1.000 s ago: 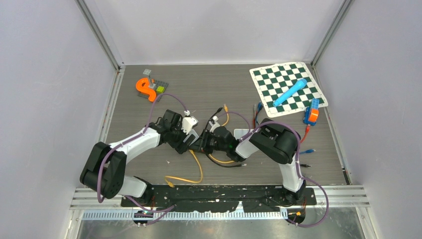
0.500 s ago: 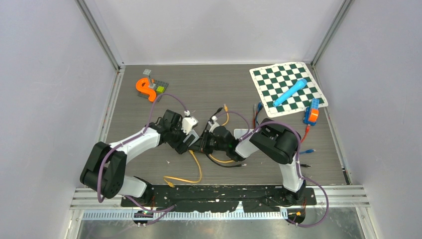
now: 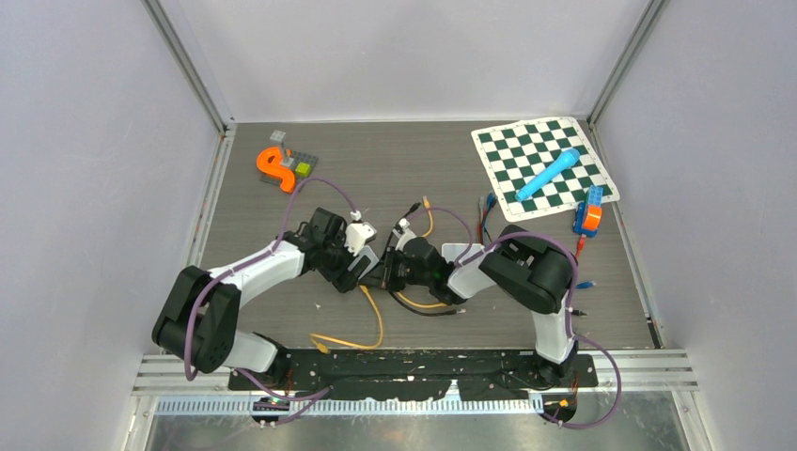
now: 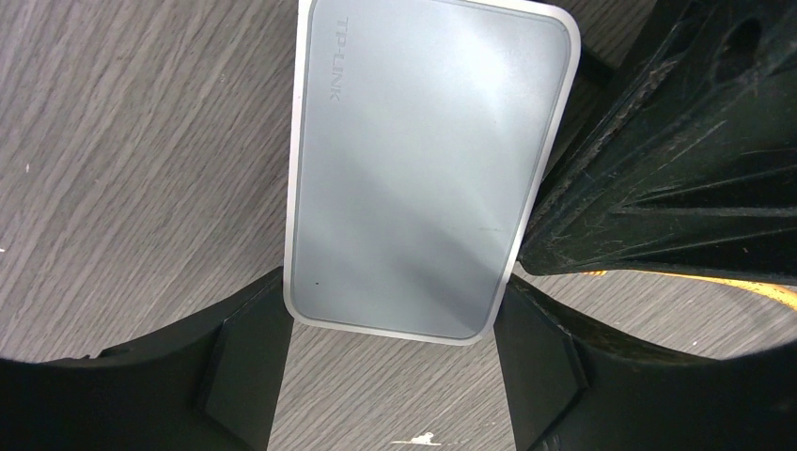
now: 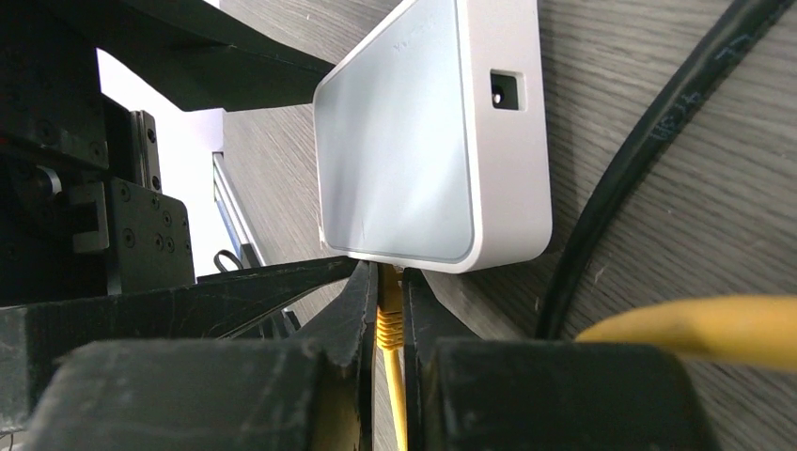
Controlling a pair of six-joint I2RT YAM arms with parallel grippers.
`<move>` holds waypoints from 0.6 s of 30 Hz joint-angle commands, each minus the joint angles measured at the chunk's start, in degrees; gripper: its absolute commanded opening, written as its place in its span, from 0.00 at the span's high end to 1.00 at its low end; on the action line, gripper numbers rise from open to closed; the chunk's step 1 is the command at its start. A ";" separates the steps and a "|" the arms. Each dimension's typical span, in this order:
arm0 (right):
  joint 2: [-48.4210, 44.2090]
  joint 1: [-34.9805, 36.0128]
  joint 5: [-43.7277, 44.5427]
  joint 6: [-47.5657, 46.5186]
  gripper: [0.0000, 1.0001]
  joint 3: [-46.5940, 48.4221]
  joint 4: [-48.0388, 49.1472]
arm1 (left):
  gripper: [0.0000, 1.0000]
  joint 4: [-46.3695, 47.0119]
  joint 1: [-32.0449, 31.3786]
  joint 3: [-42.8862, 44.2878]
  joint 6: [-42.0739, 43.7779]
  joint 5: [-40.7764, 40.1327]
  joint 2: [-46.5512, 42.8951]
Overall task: Pull the plug from the switch port
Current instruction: Pull the connector from the switch port.
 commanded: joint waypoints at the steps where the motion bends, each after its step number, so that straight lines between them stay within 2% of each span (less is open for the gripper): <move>1: -2.82 0.40 -0.53 -2.37 0.95 -1.81 -1.14 | 0.26 1.99 -0.17 1.14 -0.81 0.32 0.25; 10: -1.19 0.36 -1.05 1.70 0.94 -1.89 1.83 | 0.26 1.64 -0.22 1.32 -0.36 1.42 0.46; 15: -0.42 0.10 0.11 4.44 0.81 -0.33 2.64 | 0.26 1.32 -0.17 1.50 -0.04 2.05 0.71; 18: -1.27 -0.10 1.81 3.87 0.76 0.24 0.48 | 0.26 1.22 -0.17 1.67 -0.04 2.05 0.85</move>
